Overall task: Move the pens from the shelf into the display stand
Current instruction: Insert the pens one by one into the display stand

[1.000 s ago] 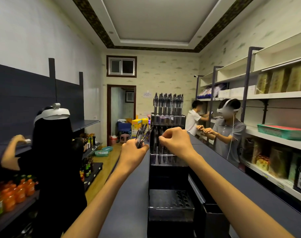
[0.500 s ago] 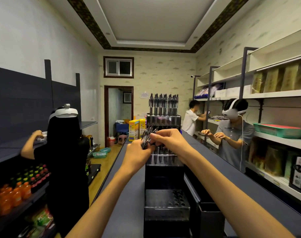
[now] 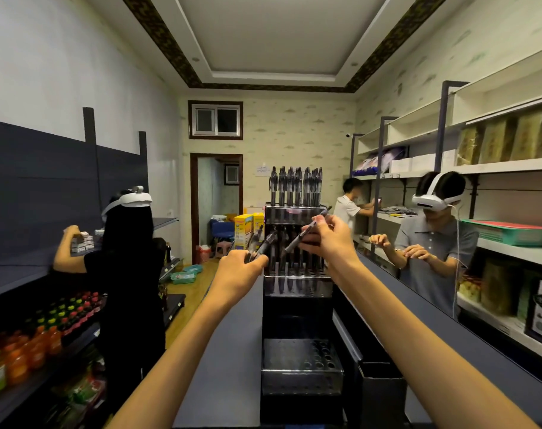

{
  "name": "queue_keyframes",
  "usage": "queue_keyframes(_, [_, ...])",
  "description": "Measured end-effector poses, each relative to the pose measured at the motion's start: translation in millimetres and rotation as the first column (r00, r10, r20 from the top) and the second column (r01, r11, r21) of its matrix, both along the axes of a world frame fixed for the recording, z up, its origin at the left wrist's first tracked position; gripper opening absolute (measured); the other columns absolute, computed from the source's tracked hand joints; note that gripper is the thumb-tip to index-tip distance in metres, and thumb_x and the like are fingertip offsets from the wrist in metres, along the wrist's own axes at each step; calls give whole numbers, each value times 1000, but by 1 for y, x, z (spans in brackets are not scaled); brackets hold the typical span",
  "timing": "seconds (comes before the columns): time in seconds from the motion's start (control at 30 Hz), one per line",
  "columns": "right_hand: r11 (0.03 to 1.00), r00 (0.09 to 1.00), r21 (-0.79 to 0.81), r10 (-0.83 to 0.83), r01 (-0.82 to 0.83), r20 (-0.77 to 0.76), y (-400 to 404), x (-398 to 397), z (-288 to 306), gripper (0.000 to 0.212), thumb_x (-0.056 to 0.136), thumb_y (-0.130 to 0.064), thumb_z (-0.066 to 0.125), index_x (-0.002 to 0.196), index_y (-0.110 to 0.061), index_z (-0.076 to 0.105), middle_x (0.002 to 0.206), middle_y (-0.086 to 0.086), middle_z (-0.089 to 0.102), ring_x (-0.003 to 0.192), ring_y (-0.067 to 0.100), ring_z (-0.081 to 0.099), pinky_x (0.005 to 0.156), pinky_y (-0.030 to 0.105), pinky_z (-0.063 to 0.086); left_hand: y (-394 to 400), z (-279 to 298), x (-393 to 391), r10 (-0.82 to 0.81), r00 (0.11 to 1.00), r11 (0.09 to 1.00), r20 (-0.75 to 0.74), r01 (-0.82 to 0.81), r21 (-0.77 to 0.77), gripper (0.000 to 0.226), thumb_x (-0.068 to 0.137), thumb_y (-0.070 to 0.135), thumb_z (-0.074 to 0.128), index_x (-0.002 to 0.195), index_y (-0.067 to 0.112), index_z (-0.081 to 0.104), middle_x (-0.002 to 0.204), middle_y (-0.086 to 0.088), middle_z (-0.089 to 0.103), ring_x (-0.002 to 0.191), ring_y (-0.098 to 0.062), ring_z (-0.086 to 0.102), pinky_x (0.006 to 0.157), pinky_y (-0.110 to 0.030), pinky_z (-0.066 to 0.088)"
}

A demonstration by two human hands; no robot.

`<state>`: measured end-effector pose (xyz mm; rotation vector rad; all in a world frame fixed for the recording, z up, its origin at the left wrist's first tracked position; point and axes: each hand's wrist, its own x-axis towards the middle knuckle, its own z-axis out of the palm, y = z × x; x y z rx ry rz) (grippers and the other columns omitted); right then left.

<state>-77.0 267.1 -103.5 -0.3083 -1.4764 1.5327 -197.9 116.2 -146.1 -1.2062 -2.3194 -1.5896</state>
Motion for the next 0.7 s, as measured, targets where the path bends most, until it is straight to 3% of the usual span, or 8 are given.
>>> queue_keyframes(0.1, [956,981,254,-171,143,89,10,2,-6,11,108,-21,47,106,-13,54,98,16,70,94,30,71,67,37,62,-2,1,-4,9,1000,1000,-1,-9,-11,37,90,28,65,58,16,52,54,2,47,53,-16,41,55,-33,32])
queue_keyframes(0.2, [844,938,499,-310,196,157,11,2,-11,15,106,-26,50,109,-13,57,97,12,70,94,30,69,82,50,60,-2,0,-5,4,1000,1000,-25,-4,3,45,94,33,66,57,18,46,54,2,47,54,-17,42,56,-32,34])
queue_keyframes(0.37, [781,920,593,-355,196,165,4,-1,-10,17,104,-25,55,115,-12,60,96,10,69,90,29,69,82,53,58,-2,-6,-9,31,999,999,-36,-30,33,49,95,44,64,59,19,42,53,3,45,53,-17,41,54,-33,31])
queue_keyframes(0.53, [727,893,671,-388,145,227,6,-4,-8,22,101,-23,62,114,-6,67,91,8,72,82,24,70,81,45,59,-1,-8,-15,87,996,996,-27,-86,25,43,91,32,67,55,18,47,51,5,45,52,-15,42,54,-32,34])
queue_keyframes(0.6, [649,851,754,-446,95,276,6,-5,-8,21,99,-25,65,104,-6,71,83,5,70,77,22,65,73,32,49,-1,-9,-18,77,997,997,-12,-77,18,40,89,30,69,55,19,49,49,7,46,51,-13,42,54,-31,35])
queue_keyframes(0.7, [584,791,808,-531,82,303,5,-6,-9,24,97,-31,67,98,-9,76,85,8,71,78,22,58,68,27,36,0,-9,-17,47,999,999,3,-47,8,43,88,29,70,53,20,48,43,10,46,44,-4,42,52,-29,34])
